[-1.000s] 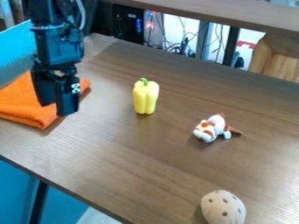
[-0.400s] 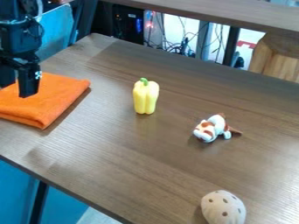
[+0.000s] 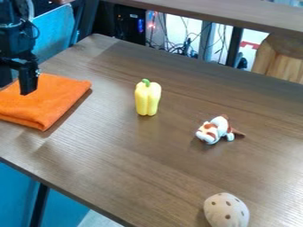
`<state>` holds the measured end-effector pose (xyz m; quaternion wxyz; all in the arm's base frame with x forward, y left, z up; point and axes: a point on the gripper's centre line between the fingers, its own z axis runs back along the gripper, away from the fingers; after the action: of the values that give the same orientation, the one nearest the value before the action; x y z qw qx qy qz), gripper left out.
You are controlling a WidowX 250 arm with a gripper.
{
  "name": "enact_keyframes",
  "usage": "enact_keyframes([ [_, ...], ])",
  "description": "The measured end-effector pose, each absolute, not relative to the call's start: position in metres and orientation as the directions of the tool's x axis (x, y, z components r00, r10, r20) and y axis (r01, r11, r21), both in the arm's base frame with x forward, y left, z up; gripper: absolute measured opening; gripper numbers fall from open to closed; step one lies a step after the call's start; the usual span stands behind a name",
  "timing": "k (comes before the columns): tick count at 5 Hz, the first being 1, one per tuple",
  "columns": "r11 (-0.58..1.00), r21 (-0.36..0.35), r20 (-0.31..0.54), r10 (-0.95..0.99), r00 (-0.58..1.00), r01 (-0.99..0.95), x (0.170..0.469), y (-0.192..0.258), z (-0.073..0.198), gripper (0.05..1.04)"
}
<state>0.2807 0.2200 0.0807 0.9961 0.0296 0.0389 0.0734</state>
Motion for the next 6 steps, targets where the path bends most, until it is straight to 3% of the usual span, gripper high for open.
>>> enact_keyframes([
  [3, 0.965, 0.109, -0.072, 0.245, 0.967, -0.237, 0.327, 0.234, 0.045, 0.999],
  [5, 0.967, 0.129, -0.071, 0.229, 0.971, -0.219, 0.326, 0.23, 0.023, 1.0],
  [6, 0.981, 0.106, -0.122, 0.172, 0.978, -0.159, 0.311, 0.206, 0.02, 1.0],
])
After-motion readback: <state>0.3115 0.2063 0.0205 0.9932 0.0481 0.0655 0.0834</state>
